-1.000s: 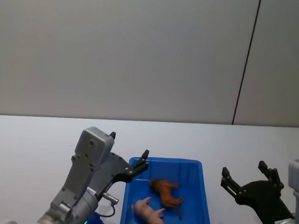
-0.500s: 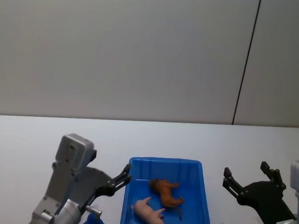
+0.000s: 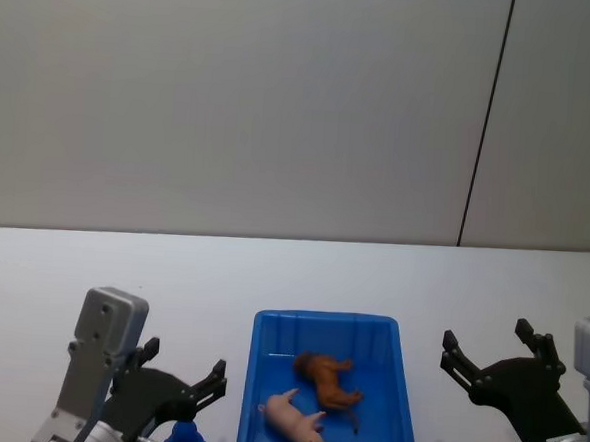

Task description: Pick up the two dolls from the table and place them into the box.

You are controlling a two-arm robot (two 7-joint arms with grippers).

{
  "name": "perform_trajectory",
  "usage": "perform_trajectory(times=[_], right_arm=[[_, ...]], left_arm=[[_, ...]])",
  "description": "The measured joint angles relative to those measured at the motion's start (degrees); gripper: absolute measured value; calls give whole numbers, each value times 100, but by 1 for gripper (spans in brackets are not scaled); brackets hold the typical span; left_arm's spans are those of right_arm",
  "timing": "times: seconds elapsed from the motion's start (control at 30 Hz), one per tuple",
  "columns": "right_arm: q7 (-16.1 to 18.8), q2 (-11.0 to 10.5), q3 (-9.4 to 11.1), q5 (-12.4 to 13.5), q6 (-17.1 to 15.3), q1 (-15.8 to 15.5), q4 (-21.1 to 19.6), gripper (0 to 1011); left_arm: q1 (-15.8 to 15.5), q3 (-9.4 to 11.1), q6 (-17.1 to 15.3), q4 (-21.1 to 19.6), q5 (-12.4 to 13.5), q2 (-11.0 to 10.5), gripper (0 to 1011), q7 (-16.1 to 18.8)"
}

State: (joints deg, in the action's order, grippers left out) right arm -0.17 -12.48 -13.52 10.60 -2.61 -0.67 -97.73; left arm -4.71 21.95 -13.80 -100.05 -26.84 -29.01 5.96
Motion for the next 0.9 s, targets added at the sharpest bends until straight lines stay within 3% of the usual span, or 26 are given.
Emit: perform_trajectory(times=[0.4, 0.9], right_arm=[[-7, -2, 0, 0, 0, -5, -2, 1001], [-7, -2, 0, 0, -1, -5, -2, 1001]], left_arm=[[136, -88, -166, 139, -286, -113, 1001, -117], [122, -107, -233, 547, -358, -73, 1001, -482]])
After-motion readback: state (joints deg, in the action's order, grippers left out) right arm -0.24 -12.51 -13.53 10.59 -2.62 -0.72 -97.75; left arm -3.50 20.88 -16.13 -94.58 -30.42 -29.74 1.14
